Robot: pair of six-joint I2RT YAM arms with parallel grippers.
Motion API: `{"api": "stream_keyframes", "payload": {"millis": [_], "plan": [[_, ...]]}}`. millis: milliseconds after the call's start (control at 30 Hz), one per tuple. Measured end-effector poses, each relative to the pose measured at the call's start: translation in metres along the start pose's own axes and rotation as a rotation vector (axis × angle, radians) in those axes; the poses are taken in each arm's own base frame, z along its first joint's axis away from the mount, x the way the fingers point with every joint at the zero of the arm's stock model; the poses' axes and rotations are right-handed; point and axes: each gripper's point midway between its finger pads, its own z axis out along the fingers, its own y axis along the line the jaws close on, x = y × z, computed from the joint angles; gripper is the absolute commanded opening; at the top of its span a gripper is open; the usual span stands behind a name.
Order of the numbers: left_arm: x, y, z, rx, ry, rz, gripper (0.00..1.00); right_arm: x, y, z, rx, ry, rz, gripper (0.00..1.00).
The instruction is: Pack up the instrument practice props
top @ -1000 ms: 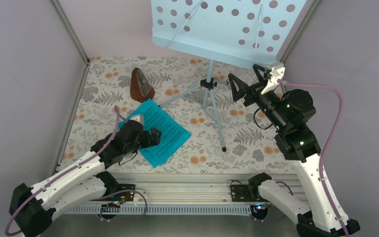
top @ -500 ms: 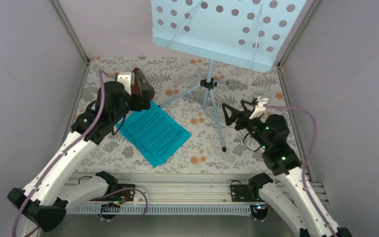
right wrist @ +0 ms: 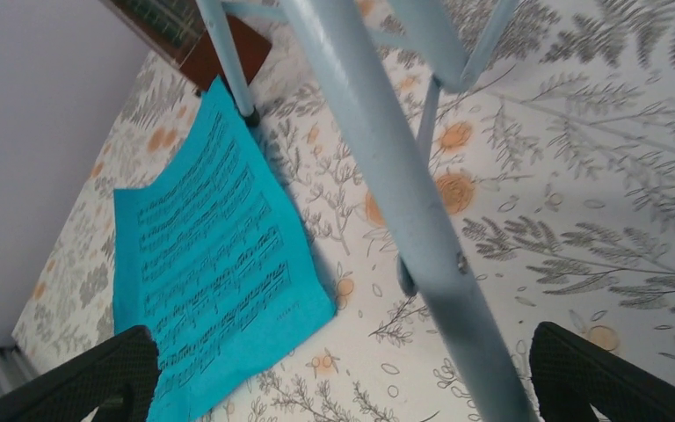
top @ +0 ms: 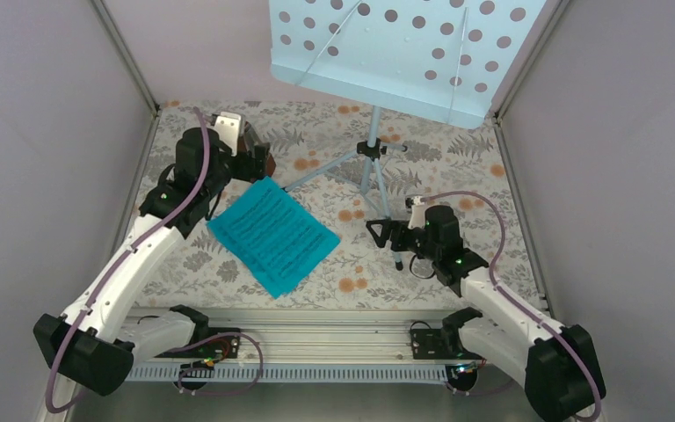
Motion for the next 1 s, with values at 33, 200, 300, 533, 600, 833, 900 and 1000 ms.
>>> {"api": "stream_keyframes", "payload": {"millis": [33,200,300,533,600,833,900,1000], "plan": [[0.002,0.000,0.002,0.003,-0.006,0.004,1.00,0.003,0.001,0.003,-0.014,0.013,-0.001,1.00],[0.039,0.001,0.012,0.009,0.057,0.025,1.00,0.019,0.000,0.016,-0.065,0.069,-0.012,0.96],[0.043,0.001,0.013,0.006,0.064,0.032,1.00,0.030,0.005,0.023,-0.093,0.109,-0.019,0.95],[0.034,0.001,0.008,0.009,0.024,0.032,1.00,0.047,0.032,0.024,-0.178,0.155,-0.044,0.95],[0.034,0.002,0.008,0.002,0.022,0.032,1.00,0.049,0.036,0.023,-0.195,0.165,-0.045,0.96],[0.038,0.010,0.009,-0.041,0.027,0.041,1.00,0.031,0.039,0.004,-0.165,0.093,-0.039,1.00],[0.039,0.013,0.010,-0.058,0.025,0.047,1.00,0.011,0.036,-0.007,-0.150,0.025,-0.022,1.00],[0.040,0.017,0.009,-0.076,0.024,0.054,1.00,-0.022,0.023,-0.020,-0.115,-0.073,0.029,1.00]]}}
